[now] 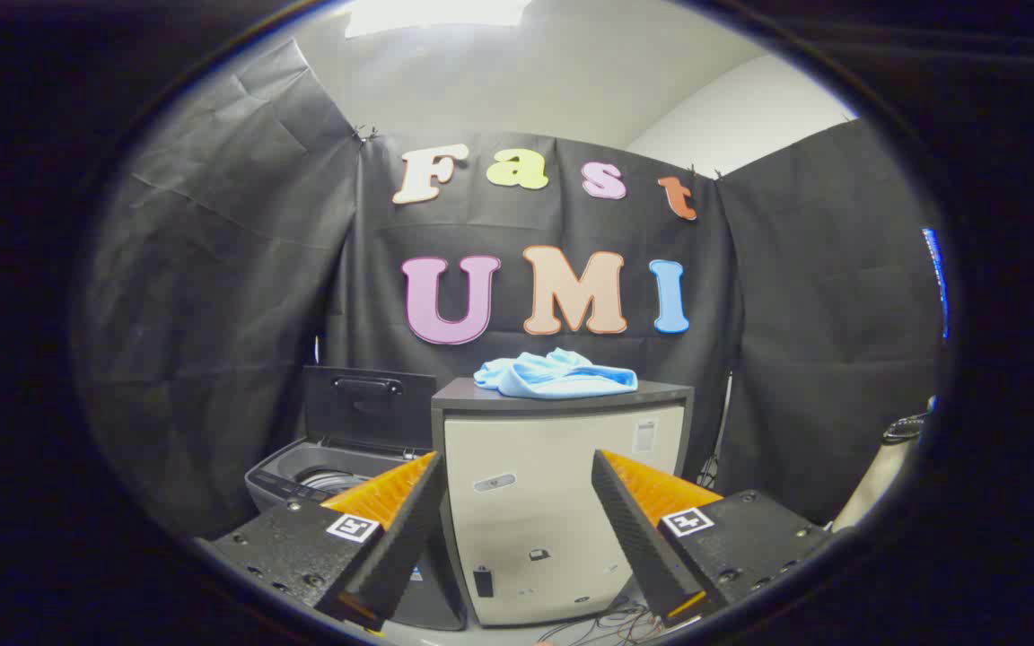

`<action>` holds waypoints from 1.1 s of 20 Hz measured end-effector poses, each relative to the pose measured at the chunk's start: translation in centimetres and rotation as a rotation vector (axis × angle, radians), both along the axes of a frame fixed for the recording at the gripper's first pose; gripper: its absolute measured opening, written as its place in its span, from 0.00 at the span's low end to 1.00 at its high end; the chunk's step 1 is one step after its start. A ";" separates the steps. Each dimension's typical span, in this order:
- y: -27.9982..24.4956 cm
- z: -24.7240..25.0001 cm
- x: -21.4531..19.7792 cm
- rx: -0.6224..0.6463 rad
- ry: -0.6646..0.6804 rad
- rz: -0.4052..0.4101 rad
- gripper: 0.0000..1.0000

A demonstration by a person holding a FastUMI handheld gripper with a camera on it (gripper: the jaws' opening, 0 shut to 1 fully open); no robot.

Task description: Put the clothes into the washing machine and then close the washing machine lid.

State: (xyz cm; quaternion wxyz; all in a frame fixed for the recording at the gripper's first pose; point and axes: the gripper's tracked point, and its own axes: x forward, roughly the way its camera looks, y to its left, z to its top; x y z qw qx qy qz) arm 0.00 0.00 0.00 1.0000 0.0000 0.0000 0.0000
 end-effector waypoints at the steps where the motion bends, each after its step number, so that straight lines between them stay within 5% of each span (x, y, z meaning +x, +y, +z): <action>1: -0.2 -0.3 -0.1 -0.003 0.005 -0.006 0.99; 22: -1.1 -0.8 0.6 0.032 0.014 -0.037 0.99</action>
